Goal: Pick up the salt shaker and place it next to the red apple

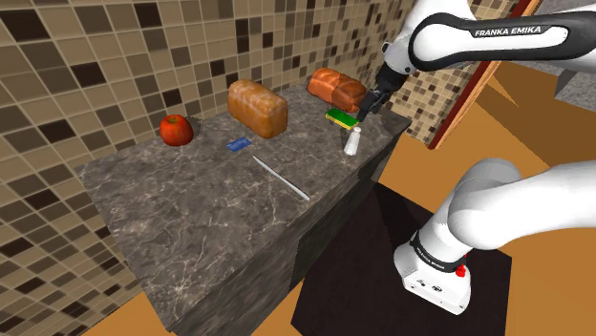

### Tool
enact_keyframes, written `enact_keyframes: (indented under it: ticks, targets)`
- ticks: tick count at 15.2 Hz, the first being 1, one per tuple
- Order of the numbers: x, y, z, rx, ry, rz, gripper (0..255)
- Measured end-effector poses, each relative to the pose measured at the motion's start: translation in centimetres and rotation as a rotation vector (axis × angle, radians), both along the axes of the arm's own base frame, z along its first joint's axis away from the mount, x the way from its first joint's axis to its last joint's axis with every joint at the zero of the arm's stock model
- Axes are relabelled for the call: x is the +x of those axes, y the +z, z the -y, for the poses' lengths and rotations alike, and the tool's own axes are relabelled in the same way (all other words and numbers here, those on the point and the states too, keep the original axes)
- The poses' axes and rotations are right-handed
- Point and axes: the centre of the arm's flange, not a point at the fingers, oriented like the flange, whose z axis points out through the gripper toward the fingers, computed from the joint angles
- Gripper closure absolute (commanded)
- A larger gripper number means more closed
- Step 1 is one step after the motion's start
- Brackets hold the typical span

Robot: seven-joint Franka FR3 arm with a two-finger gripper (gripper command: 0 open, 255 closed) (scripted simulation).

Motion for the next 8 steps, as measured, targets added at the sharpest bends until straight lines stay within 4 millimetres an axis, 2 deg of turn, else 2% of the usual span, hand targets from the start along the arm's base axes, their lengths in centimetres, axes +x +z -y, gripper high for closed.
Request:
enact_keyframes:
  ticks: [8]
  targets:
    - [0.8,-8.7,6.5,0.032,0.034,0.036,0]
